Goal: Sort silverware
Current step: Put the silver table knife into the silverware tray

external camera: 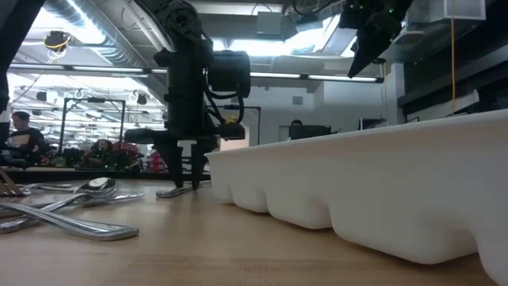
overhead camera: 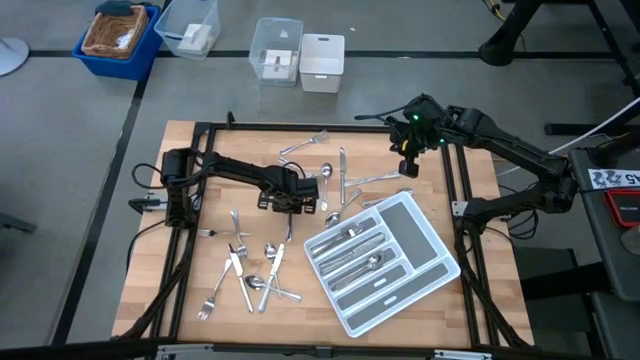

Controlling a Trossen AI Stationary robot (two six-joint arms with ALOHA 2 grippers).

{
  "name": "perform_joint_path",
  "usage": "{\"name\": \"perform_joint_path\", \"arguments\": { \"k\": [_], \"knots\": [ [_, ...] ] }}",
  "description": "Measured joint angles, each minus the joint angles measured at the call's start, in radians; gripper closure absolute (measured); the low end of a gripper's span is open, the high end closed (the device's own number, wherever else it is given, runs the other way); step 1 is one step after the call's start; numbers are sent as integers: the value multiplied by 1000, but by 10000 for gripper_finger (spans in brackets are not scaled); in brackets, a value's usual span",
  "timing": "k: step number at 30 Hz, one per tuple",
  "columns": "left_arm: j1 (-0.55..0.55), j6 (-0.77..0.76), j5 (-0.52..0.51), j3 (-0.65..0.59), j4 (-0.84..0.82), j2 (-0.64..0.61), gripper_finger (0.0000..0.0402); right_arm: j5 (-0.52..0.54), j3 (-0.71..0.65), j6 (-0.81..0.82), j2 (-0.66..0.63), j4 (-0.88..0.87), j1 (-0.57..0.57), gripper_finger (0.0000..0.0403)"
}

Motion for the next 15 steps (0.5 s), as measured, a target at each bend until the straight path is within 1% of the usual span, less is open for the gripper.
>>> {"name": "perform_joint_path", "arguments": {
  "k": [9, 15],
  "knots": [
    [0, 35, 28, 0, -81, 2, 305, 0, 0, 0, 0, 1, 0, 388],
    [1, 83, 30, -2, -73, 2, 342, 0, 0, 0, 0, 1, 0, 388]
  ]
}}
